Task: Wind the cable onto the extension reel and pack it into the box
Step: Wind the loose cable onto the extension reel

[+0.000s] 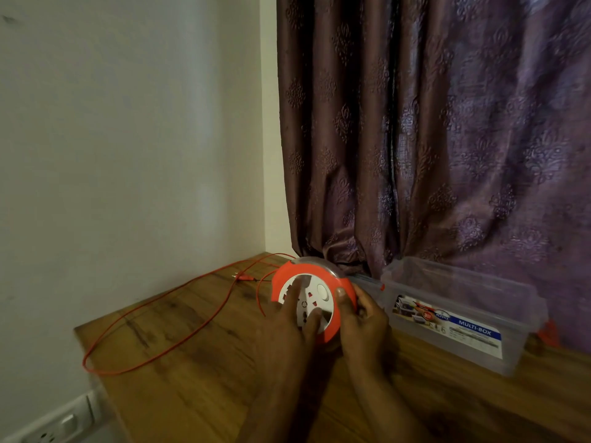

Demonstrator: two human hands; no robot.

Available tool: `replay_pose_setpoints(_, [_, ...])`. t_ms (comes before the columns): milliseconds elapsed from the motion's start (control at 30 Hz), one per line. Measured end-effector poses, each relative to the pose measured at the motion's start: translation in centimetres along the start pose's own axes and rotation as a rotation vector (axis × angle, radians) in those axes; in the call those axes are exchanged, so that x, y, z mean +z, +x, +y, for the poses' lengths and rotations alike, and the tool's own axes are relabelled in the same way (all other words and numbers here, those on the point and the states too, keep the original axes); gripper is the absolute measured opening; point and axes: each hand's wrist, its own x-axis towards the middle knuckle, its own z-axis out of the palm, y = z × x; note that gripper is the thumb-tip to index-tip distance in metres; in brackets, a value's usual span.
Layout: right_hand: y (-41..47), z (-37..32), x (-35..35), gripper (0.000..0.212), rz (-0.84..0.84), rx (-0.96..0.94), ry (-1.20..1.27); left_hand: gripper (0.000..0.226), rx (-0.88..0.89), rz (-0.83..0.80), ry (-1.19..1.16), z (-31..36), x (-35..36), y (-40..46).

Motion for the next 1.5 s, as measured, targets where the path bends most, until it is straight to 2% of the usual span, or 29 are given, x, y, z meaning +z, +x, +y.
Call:
replay_pose_setpoints(200, [-0.6, 0.2, 0.6, 0.035, -0.029, 0.012, 0.039, 0.062, -0.026, 0.048, 0.021, 0.1, 0.6, -0.7])
replay_pose_setpoints(567, [-0.6, -0.1, 0.9, 0.018, -0.027, 0.053, 0.090, 0.057, -0.049, -0.003, 0.033, 0.8, 0.5, -0.2])
replay_pose_setpoints(633, [-0.4, 0.1, 0.8, 0.021, -0.025, 0.065, 0.103, 0.056, -0.033, -0.017, 0.003, 1.1, 0.3, -0.3])
replay_pose_setpoints(767, [-0.4, 0.2, 0.7, 0.026, -0.025, 0.055, 0.094, 0.048, 0.042, -0.001, -0.021, 1.2, 0.1, -0.6])
replay_pose_setpoints(900, [-0.5, 0.3, 0.6, 0.029, -0.036, 0.058, 0.065, 0.029, 0.088, 0.021, 0.024, 1.1, 0.0, -0.5])
replay_pose_setpoints(1033, [-0.4, 0.1, 0.4, 0.030, -0.029, 0.064, 0.054, 0.026, 0.121, 0.022, -0.003, 1.1, 0.3, -0.5])
replay_pose_setpoints(1100, [-0.4, 0.0, 0.4, 0.027, -0.034, 0.071, 0.053, 0.024, 0.131, 0.058, -0.035, 1.2, 0.3, -0.6])
replay_pose_setpoints(1167, [-0.5, -0.2, 0.4, 0.027, -0.027, 0.079, 0.060, 0.022, 0.134, 0.163, -0.090, 1.1, 0.4, -0.7])
replay_pose_setpoints(1233, [-0.5, -0.3, 0.3, 0.026, -0.003, 0.082, 0.062, 0.029, 0.106, 0.241, -0.115, 0.9, 0.3, -0.7])
replay_pose_setpoints(1433, [-0.4, 0.0, 0.5, 0.030, 0.016, 0.064, 0.037, 0.065, -0.035, 0.046, 0.073, 0.8, 0.8, -0.9])
replay_pose_setpoints(1500, [-0.4, 0.1, 0.6, 0.032, 0.012, 0.055, 0.036, 0.070, -0.037, 0.044, 0.121, 0.9, 0.8, -1.1])
